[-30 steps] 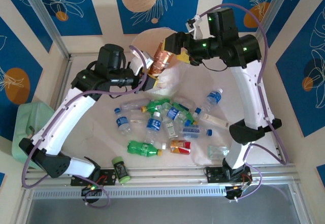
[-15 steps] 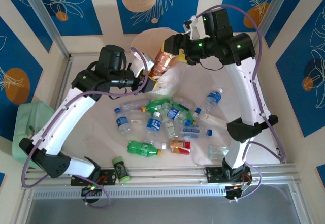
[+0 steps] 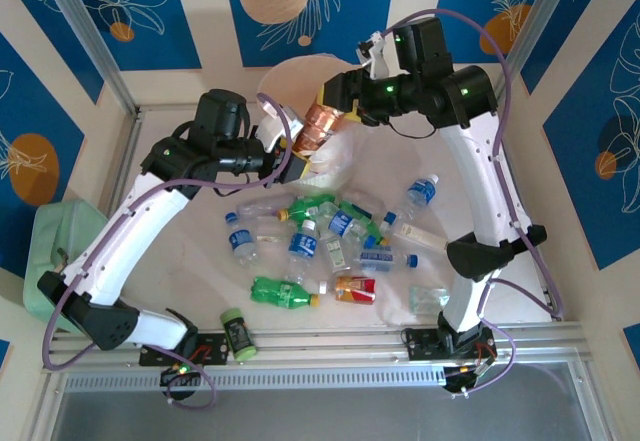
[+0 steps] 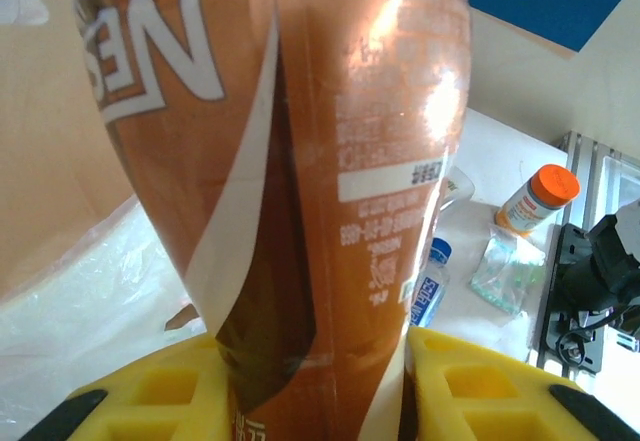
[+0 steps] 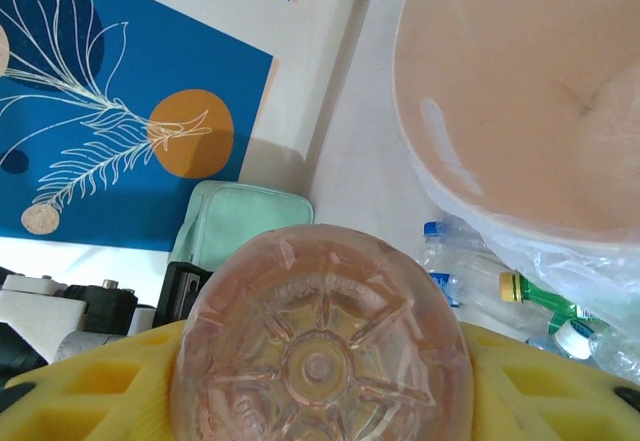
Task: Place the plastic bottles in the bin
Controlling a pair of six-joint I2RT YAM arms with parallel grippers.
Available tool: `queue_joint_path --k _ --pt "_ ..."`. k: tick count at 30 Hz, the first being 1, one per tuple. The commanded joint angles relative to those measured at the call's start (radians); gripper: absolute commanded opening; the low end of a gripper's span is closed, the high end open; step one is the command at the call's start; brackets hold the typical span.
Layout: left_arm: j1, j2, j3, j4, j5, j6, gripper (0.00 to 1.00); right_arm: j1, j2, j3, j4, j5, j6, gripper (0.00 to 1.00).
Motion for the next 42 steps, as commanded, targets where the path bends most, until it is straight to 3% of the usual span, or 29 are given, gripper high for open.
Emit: queue_joint_path --k 1,3,6,9,12,17,21,24,29,36,42 --pt "-0.008 -0.015 -0.013 0.089 -0.03 -0.036 0.71 -0.003 -0.028 -0.029 0.017 -0.019 0.025 0.52" --pt "-0.007 -0.033 -0.039 0.12 -0.048 -0.057 1.0 -0.013 -0.033 -0.043 0.045 -0.023 0.046 0.52" --pt "0.004 -0.088 -0.083 0.212 -0.093 -0.133 1.0 -0.035 -0.038 -0.069 0.127 -0.014 0.096 0.52" --pt "0.014 -0.179 -0.157 0.351 -0.264 -0.272 1.0 -0.059 -0.024 -0.078 0.195 0.014 0.14 0.52" --pt "0.031 -0.272 -0.223 0.442 -0.339 -0.334 1.0 -0.08 0.006 -0.067 0.248 0.054 0.164 0.53" --pt "0.104 -0.289 -0.253 0.392 -0.453 -0.513 1.0 -0.101 0.106 0.026 0.249 0.13 0.172 0.53" --pt "0.197 -0.271 -0.321 0.407 -0.332 -0.748 0.98 -0.106 0.22 0.131 0.223 0.154 0.159 0.53" --pt "0.205 -0.278 -0.399 0.471 -0.28 -0.819 0.97 -0.109 0.292 0.196 0.209 0.153 0.154 0.55" --pt "0.212 -0.274 -0.441 0.468 -0.281 -0.855 0.95 -0.105 0.36 0.212 0.203 0.119 0.153 0.6" --pt "0.211 -0.248 -0.417 0.46 -0.267 -0.848 0.95 -0.105 0.381 0.231 0.209 0.104 0.154 0.85" --pt "0.212 -0.213 -0.378 0.452 -0.227 -0.861 0.9 -0.128 0.312 0.27 0.159 0.097 0.125 0.87"
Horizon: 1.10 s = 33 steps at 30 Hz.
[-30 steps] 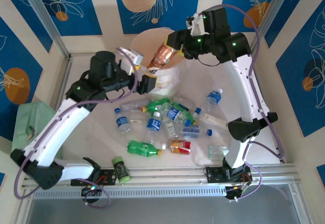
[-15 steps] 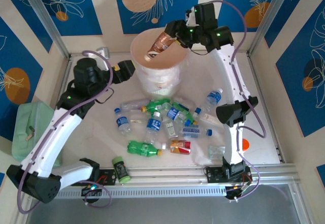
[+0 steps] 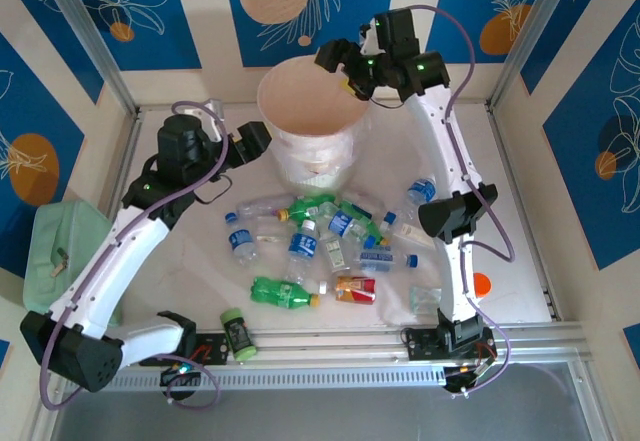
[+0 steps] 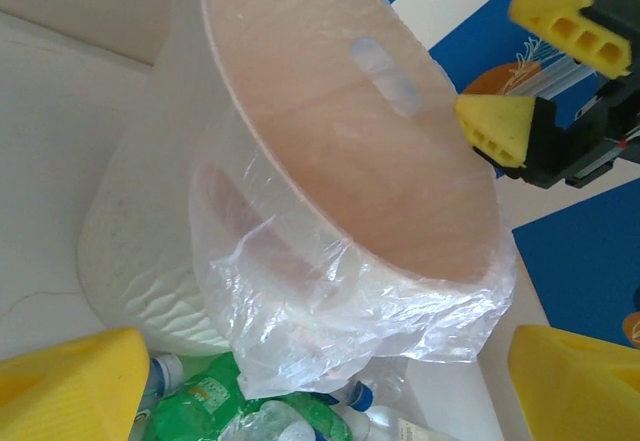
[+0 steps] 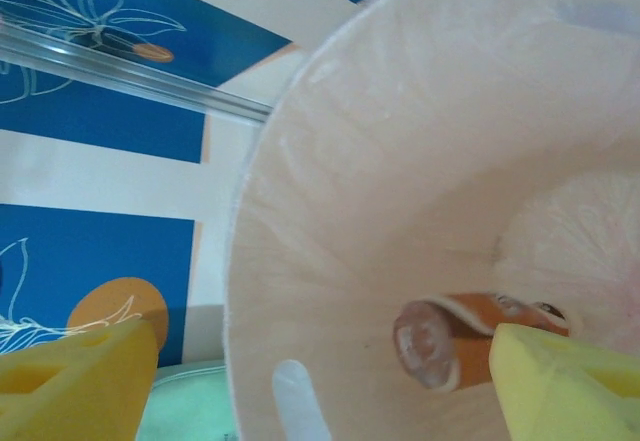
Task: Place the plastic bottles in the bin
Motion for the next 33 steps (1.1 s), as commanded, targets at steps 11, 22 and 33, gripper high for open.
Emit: queue_joint_path --k 11,22,33 --pt "0.004 0.05 0.097 -0.031 0.125 -0.038 0.8 -0.095 -0.706 -0.746 -0.155 0.165 -0.203 0.89" --pt "-0.003 0.079 0.115 -0.035 0.179 -0.032 0.79 -0.276 -1.091 -1.49 -0.182 0.187 -0.23 0.92" --pt "-0.003 0.093 0.082 -0.033 0.192 -0.035 0.78 -0.339 -1.161 -1.787 -0.148 0.225 0.224 0.9"
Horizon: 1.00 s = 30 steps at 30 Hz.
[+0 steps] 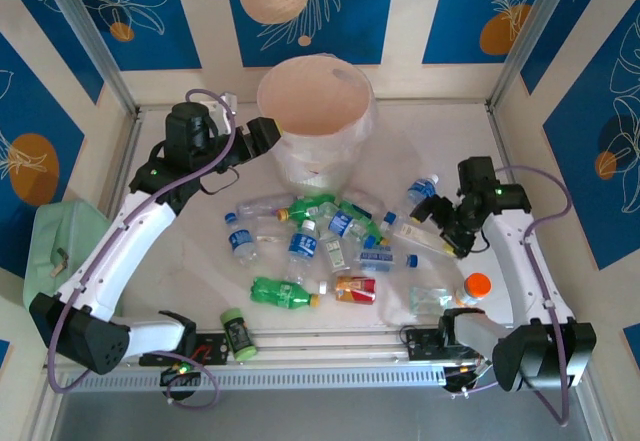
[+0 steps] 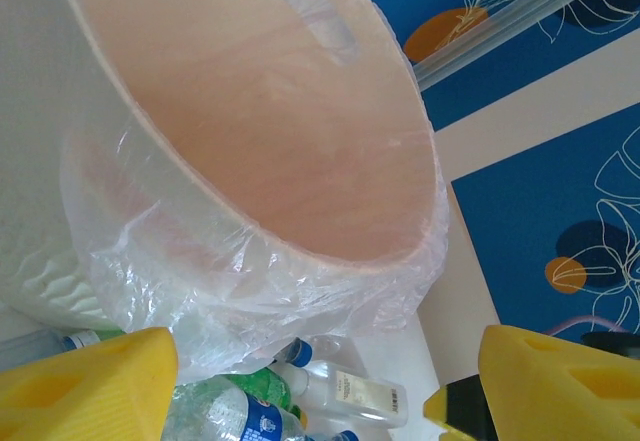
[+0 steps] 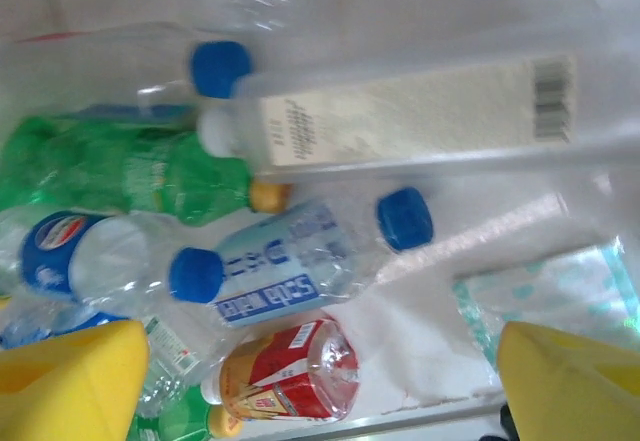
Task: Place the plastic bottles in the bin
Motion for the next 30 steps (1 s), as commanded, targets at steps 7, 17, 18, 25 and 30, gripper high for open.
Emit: queue_joint_path --k 7,17,18,25,30 --pt "-0.002 0.016 0.01 -0.031 0.053 0.015 0.78 -0.017 -0.061 -0.111 0.034 0.071 0.51 0.87" --pt "-0.002 0.012 0.001 -0.076 0.083 0.057 0.78 -0.14 0.099 -0.121 0.125 0.063 0.566 0.89" --pt "-0.002 0.014 0.001 -0.077 0.084 0.059 0.78 -0.15 0.108 -0.122 0.135 0.062 0.565 0.91" --pt "-0.002 0.032 -0.008 -0.061 0.11 0.052 0.72 -0.215 0.195 -0.137 0.187 0.04 0.561 0.94" --pt "-0.002 0.033 -0.012 -0.069 0.101 0.065 0.72 -0.232 0.242 -0.137 0.236 0.031 0.558 0.92"
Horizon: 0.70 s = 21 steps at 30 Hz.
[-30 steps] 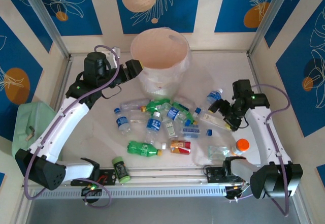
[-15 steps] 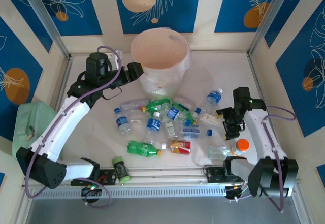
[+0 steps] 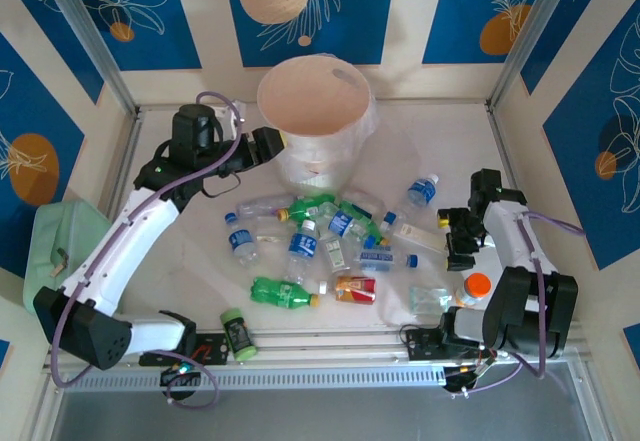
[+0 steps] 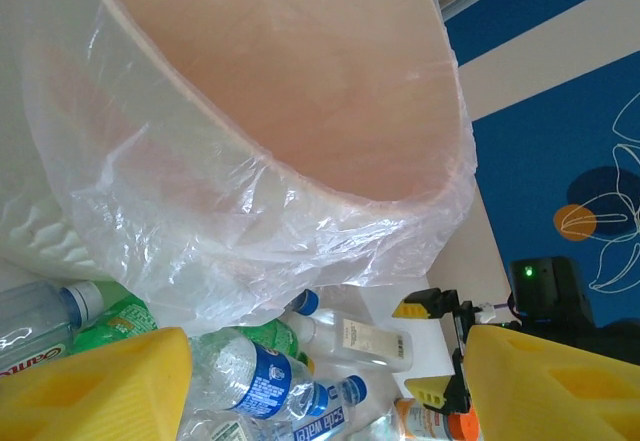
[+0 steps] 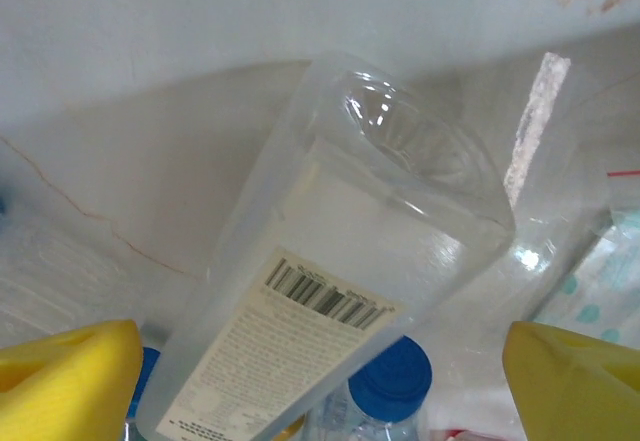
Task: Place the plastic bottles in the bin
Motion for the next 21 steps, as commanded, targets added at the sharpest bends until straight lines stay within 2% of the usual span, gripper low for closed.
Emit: queue_joint_path --k 1,11,18,21 --pt "-0.002 0.001 -0.006 -0.01 0.017 0.025 0.72 -0.01 0.03 -0.001 0.028 -0.011 0.019 0.92" --pt "-0.002 -0.002 -0.025 -0.026 0.012 0.044 0.7 -0.001 0.121 -0.045 0.111 -0.017 0.055 0.87" --pt "-0.002 0.0 -0.032 -0.023 0.01 0.046 0.7 -0.004 0.128 -0.05 0.117 0.016 0.037 0.79" --pt "-0.002 -0.001 -0.033 -0.021 0.009 0.044 0.7 -0.009 0.11 -0.054 0.113 0.031 0.024 0.72"
